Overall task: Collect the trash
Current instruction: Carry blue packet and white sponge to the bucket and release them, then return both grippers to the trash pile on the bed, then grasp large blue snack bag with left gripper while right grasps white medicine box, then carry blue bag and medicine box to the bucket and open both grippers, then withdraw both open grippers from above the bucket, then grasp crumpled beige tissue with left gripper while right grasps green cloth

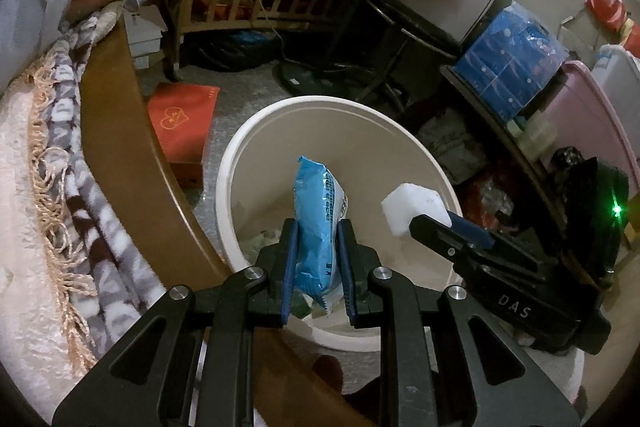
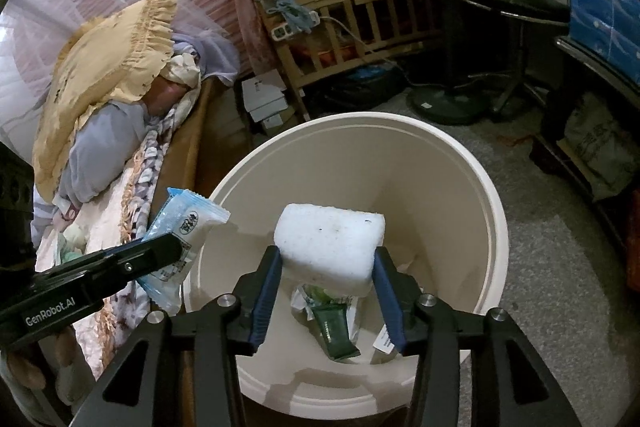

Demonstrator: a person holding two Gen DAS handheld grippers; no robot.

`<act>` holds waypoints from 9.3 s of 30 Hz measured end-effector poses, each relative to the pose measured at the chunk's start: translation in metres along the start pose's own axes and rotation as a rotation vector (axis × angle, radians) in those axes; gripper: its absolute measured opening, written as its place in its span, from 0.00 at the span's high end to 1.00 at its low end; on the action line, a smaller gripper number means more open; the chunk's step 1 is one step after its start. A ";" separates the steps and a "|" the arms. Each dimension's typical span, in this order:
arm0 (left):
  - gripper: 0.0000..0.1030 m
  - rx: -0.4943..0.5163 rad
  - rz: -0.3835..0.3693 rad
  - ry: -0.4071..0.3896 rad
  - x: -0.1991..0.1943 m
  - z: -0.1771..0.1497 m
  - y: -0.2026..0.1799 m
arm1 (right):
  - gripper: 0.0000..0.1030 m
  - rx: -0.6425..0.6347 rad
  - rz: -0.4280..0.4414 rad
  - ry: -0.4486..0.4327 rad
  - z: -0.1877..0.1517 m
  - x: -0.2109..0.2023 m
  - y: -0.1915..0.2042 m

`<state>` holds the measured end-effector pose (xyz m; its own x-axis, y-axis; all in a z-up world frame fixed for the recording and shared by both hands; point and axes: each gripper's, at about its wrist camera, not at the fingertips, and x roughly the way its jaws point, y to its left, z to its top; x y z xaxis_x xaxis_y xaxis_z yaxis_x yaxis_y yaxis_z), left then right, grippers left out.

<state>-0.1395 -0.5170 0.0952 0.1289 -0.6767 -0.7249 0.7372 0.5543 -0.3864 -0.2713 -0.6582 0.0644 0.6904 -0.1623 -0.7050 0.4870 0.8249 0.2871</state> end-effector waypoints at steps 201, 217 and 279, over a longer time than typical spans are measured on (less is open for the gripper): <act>0.52 -0.044 0.175 -0.040 -0.051 -0.019 0.037 | 0.56 -0.124 0.013 0.018 0.001 -0.006 0.051; 0.49 -0.034 0.108 0.007 -0.008 -0.008 0.018 | 0.55 -0.007 -0.004 -0.015 0.004 -0.005 0.014; 0.35 -0.393 0.681 -0.142 -0.273 -0.162 0.275 | 0.41 -0.549 0.478 0.218 -0.055 0.053 0.351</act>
<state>-0.0792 -0.1014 0.0948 0.5692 -0.1690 -0.8046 0.1822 0.9802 -0.0770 -0.0930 -0.3479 0.0921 0.6104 0.3443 -0.7134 -0.2146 0.9388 0.2695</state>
